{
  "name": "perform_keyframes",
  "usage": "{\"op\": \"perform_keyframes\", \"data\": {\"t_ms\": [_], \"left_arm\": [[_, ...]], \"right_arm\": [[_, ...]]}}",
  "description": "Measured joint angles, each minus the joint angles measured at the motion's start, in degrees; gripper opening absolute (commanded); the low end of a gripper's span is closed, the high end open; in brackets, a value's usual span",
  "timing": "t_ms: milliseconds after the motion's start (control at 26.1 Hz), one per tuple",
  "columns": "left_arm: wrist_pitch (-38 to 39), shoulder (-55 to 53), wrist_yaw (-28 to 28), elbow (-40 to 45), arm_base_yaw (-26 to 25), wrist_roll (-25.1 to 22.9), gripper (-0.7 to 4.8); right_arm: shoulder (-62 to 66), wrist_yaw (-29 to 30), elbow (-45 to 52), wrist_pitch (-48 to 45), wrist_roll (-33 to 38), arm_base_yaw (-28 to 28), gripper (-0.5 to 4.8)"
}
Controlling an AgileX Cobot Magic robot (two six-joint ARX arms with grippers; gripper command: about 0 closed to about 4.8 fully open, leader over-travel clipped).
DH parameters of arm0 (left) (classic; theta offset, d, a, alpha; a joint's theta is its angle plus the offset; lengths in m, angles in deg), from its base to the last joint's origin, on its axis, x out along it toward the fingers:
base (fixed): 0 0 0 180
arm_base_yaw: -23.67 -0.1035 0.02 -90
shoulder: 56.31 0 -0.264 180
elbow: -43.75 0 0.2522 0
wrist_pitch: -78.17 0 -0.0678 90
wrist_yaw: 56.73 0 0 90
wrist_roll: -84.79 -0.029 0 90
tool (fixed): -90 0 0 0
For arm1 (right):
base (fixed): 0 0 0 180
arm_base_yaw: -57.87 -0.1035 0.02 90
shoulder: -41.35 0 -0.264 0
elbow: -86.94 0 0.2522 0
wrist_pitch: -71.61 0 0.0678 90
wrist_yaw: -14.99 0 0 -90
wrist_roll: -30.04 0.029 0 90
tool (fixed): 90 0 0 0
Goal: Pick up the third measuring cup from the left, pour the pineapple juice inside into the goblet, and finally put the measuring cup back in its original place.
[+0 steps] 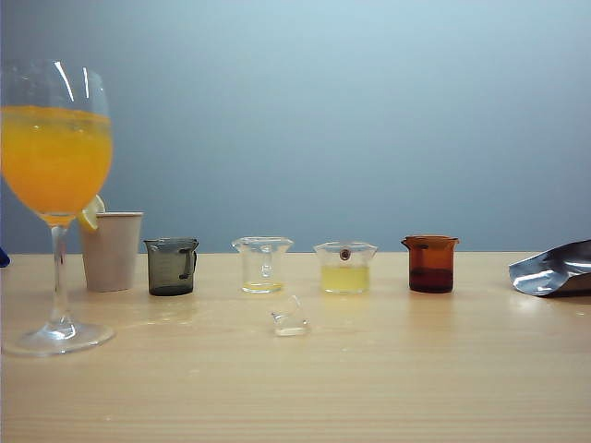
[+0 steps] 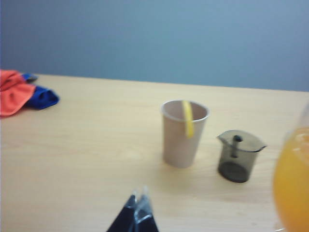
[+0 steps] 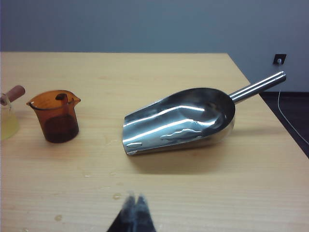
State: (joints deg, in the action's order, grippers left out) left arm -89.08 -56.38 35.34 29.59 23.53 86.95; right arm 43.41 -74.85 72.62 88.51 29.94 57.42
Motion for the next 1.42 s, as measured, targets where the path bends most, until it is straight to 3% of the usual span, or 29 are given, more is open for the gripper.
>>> {"op": "perform_keyframes", "data": {"t_ms": [499,575,652,882,997,1151,1419], "left_arm": [[0.0,0.0,-0.81,-0.02,0.0,0.04,-0.05],[1.49,-0.07,-0.92,-1.4,0.0,3.26,-0.05],[5.53,-0.07,-2.19,-7.26,0.0,9.03,-0.05],[14.71,-4.26,-3.13,-21.68,0.0,7.34,-0.05],[16.74,-8.63,-2.43,-27.91,0.0,6.62,-0.05],[17.2,-17.22,-0.2,-40.11,0.0,6.4,-0.05],[21.73,-27.52,5.51,-53.37,0.02,6.36,-0.05]], "right_arm": [[-0.02,-0.04,-0.02,0.39,0.04,0.0,-0.06],[0.17,-0.11,-3.13,4.09,3.3,0.0,-0.06],[3.19,-0.26,-13.57,9.79,6.19,-0.09,-0.06],[13.66,-0.39,-29.51,12.79,1.33,-0.7,-0.06],[17.84,0.17,-32.76,10.16,1.07,-0.72,-0.06],[25.07,5.73,-37.62,5.16,1.09,-1.09,-0.06],[34.29,1.44,-41.75,4.87,3.13,-10.97,-0.06]]}}
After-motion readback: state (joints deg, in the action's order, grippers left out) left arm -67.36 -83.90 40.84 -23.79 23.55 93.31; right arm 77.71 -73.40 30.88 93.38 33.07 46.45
